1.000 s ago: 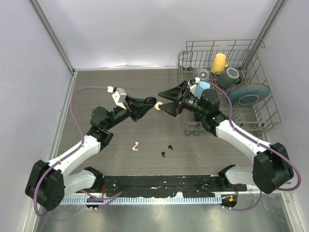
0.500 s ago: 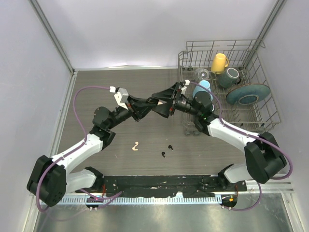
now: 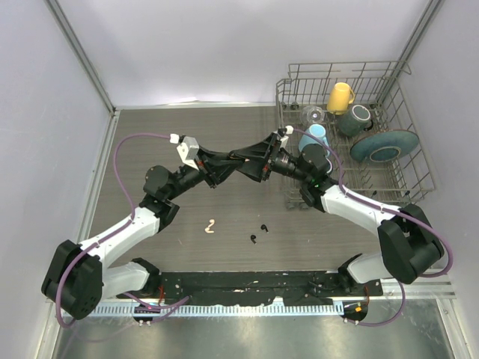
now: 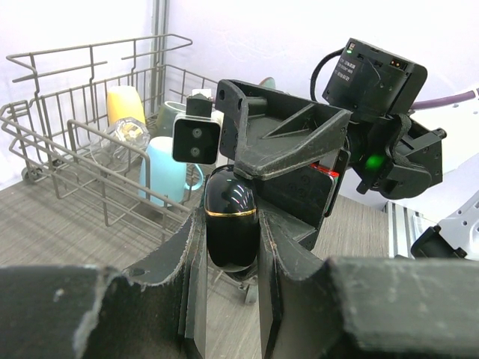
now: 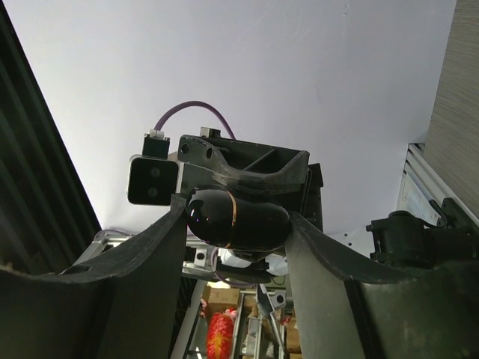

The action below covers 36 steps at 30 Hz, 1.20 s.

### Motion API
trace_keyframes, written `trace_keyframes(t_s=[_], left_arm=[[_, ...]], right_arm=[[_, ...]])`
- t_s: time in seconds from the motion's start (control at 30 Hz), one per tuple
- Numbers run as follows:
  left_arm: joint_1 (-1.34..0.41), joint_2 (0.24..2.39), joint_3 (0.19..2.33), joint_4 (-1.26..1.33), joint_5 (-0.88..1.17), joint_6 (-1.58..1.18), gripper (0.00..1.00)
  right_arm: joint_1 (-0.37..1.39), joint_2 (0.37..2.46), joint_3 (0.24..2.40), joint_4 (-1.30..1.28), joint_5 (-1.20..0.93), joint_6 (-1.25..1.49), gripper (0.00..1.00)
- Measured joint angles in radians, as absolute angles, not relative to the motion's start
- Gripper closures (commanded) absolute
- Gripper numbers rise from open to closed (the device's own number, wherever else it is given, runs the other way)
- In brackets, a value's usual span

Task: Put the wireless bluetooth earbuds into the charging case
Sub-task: Open the charging case.

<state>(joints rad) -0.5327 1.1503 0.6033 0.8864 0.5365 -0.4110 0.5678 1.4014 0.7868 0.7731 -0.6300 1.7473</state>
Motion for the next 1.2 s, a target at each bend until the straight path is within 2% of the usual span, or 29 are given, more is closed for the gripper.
trace_keyframes(t_s=[0.1, 0.13, 0.23, 0.33, 0.63, 1.2], left_arm=[[-0.534, 1.15, 0.603, 0.888, 0.537, -0.411, 0.99], [-0.535, 1.15, 0.603, 0.889, 0.537, -0.411, 0.98], [-0.535, 1.15, 0.603, 0.891, 0.543, -0.411, 0.9], [-0.535, 1.15, 0.603, 0.891, 0.546, -0.412, 0.82], [-0.534, 1.15, 0.603, 0.871, 0.547, -0.412, 0.74], [-0.533, 1.151, 0.603, 0.837, 0.546, -0.42, 0.74]], right_arm=[[0.568, 1.401, 0.785, 0.78, -0.63, 1.751, 0.63], [0.568, 1.401, 0.785, 0.781, -0.63, 1.751, 0.73], [0.568, 1.402, 0.779, 0.795, -0.631, 1.753, 0.88], [0.568, 1.406, 0.777, 0.805, -0.632, 1.749, 0.94], [0.57, 1.405, 0.779, 0.78, -0.634, 1.693, 0.98], [0.571, 1.39, 0.796, 0.688, -0.63, 1.604, 0.99]])
